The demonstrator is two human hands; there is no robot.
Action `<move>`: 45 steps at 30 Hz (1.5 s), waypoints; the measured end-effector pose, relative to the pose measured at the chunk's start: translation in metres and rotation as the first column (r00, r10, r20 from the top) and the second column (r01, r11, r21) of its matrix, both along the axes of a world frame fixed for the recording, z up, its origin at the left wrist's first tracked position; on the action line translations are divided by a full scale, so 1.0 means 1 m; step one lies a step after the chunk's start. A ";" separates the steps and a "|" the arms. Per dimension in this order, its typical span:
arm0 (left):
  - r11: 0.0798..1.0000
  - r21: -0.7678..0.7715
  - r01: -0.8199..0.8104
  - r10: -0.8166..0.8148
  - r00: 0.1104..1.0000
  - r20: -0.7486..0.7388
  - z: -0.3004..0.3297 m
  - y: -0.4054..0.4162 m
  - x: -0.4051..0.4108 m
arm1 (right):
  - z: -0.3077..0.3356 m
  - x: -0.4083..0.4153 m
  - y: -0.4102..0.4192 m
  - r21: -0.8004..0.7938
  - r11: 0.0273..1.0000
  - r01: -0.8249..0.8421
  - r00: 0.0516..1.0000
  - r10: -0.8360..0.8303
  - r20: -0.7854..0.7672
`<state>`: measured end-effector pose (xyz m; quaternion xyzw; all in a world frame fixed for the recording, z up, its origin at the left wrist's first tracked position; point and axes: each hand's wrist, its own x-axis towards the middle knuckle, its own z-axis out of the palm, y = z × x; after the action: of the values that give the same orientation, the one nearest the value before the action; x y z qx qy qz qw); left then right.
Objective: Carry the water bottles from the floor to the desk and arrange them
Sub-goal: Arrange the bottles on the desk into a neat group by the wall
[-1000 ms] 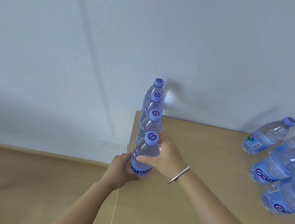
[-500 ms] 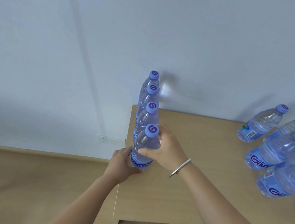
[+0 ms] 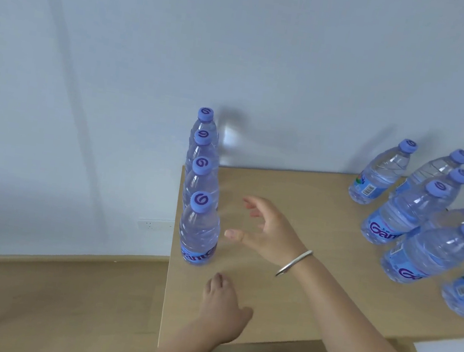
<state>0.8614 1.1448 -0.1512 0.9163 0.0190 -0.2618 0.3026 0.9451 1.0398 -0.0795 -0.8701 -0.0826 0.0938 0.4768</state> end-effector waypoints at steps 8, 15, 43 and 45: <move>0.964 -0.052 0.259 -0.258 0.966 0.026 0.032 -0.082 0.047 | 0.006 -0.014 -0.119 0.134 0.863 0.486 0.852 -0.503 0.145; 0.945 -0.170 0.278 -0.282 0.959 0.004 0.047 -0.169 0.064 | 0.016 -0.026 -0.230 0.300 0.463 0.834 0.328 -0.853 0.406; 0.518 -0.855 -0.005 -0.075 0.996 -0.051 0.078 -0.221 0.059 | 0.073 0.021 -0.291 0.430 0.860 0.273 0.961 -0.258 -0.095; 0.397 -0.915 -0.077 -0.161 0.975 -0.152 0.078 -0.212 0.054 | 0.079 0.024 -0.286 0.544 0.834 0.090 0.988 -0.007 -0.153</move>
<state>0.9155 0.9327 -0.0734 0.5654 -0.1182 -0.3342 0.7447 0.9688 0.7534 -0.0007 -0.6895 -0.0491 0.1165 0.7132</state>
